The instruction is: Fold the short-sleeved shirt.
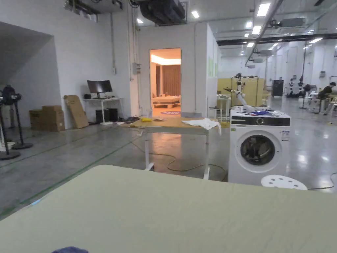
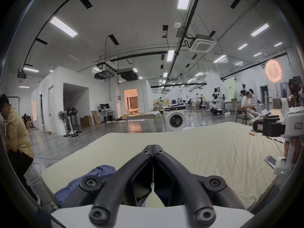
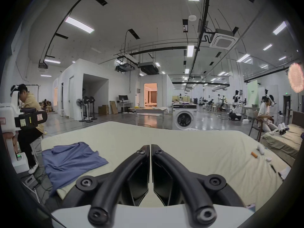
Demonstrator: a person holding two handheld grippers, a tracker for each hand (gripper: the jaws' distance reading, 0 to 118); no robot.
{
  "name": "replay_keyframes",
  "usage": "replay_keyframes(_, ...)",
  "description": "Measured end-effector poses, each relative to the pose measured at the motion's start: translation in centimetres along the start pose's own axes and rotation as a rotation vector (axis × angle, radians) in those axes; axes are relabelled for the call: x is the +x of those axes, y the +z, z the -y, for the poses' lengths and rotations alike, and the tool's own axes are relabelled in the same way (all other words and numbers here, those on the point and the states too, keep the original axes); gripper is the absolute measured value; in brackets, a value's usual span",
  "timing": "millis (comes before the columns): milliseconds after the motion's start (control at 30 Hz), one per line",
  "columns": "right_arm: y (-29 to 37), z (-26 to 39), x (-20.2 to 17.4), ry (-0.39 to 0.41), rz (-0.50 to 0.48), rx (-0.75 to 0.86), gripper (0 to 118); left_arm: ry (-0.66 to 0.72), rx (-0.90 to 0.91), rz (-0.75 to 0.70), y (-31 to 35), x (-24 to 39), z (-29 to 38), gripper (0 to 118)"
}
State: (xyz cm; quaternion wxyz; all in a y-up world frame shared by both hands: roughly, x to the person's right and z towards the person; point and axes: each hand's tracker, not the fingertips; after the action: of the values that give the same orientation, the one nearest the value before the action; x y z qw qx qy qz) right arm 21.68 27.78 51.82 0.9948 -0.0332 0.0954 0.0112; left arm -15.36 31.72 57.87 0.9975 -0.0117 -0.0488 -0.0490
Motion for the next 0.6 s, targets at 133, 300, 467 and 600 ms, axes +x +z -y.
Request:
replay_keyframes(133,-2.1,0.2,-2.0,0.005,-0.102,-0.014,1,-0.007,-0.016,-0.084,1.9,-1.6,0.2,0)
replay_keyframes(300,-3.3,0.6,-3.6,0.004,-0.177,-0.025,1,-0.002,-0.049,-0.169,2.9,-3.6,0.7,5)
replay_keyframes(467,-3.2,1.7,-3.9,-0.016,-0.220,-0.067,1,-0.008,-0.153,-0.145,1.2,-6.6,2.0,16)
replay_keyframes(600,-2.9,3.5,-3.8,-0.033,-0.228,-0.146,1,0.053,-0.267,-0.056,-3.8,-10.3,4.5,71)
